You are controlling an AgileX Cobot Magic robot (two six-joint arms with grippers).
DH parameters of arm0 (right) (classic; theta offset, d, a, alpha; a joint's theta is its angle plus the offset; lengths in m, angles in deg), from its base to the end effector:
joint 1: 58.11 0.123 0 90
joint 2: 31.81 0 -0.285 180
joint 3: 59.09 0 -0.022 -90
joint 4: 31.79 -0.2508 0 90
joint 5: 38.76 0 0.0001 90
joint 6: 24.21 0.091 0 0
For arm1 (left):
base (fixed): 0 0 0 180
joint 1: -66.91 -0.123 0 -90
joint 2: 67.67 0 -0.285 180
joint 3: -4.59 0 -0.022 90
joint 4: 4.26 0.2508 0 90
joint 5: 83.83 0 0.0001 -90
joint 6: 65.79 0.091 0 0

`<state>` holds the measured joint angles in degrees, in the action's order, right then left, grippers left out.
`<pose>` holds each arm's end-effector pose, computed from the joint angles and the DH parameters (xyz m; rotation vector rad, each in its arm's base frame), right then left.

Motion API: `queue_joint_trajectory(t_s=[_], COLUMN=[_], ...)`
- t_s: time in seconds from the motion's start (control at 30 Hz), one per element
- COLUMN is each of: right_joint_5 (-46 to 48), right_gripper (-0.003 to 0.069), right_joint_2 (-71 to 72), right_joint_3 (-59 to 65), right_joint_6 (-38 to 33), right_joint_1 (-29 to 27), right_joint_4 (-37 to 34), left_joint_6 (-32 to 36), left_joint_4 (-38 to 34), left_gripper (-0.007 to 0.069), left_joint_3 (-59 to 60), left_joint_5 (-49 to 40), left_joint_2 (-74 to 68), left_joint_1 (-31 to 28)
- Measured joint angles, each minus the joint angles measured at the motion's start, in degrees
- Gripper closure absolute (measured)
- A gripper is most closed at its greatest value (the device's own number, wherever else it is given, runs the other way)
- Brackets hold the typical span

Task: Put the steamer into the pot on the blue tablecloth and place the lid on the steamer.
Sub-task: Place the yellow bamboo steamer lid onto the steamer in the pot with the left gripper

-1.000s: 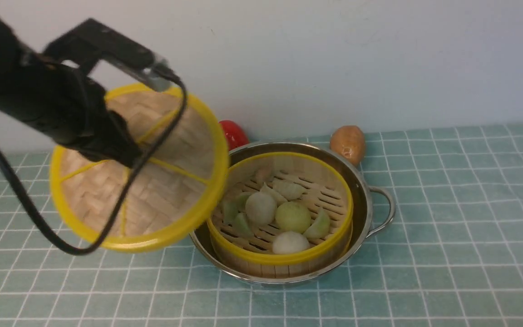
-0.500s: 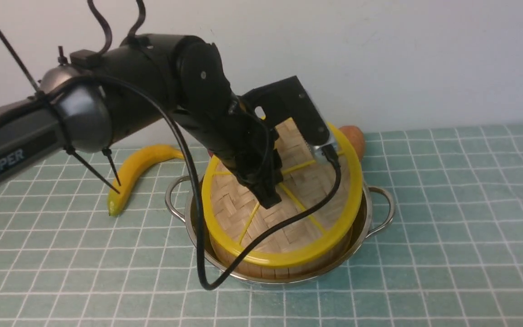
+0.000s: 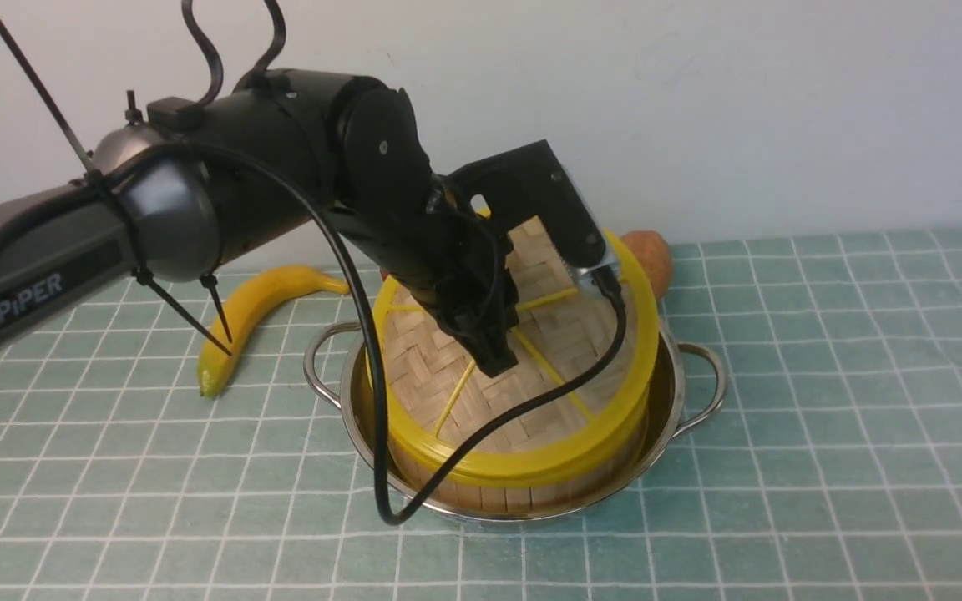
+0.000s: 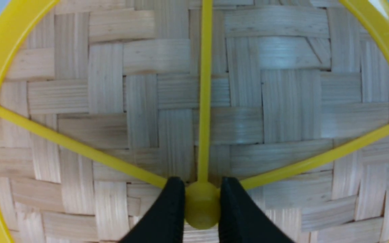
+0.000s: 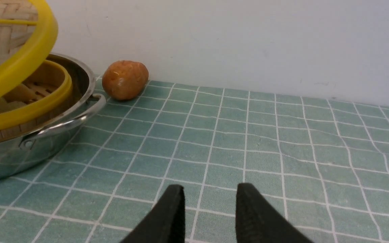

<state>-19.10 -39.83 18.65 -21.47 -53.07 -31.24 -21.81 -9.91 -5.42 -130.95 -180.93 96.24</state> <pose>0.0538 0.0044 0.1790 -0.0430 1.8403 0.0858 0.3513 -0.2049 0.2699 1.5119 2.1370 -0.0287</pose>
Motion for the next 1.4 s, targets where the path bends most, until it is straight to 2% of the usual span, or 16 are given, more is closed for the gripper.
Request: queue_joint_trajectory(t_s=[0.73,1.4], right_joint_5=[0.0,0.0], right_gripper=[0.0419,0.0419], right_joint_2=[0.0,0.0], right_joint_3=[0.0,0.0], right_joint_6=[0.0,0.0], right_joint_1=[0.0,0.0], right_joint_4=[0.0,0.0], left_joint_6=[-2.9,-3.9], left_joint_4=[1.4,1.9], left_gripper=[0.0508,0.0508], left_joint_3=[-0.3,-2.0], left_joint_5=[2.3,0.5], left_joint_2=[-3.9,-2.0], left_joint_1=[0.0,0.0])
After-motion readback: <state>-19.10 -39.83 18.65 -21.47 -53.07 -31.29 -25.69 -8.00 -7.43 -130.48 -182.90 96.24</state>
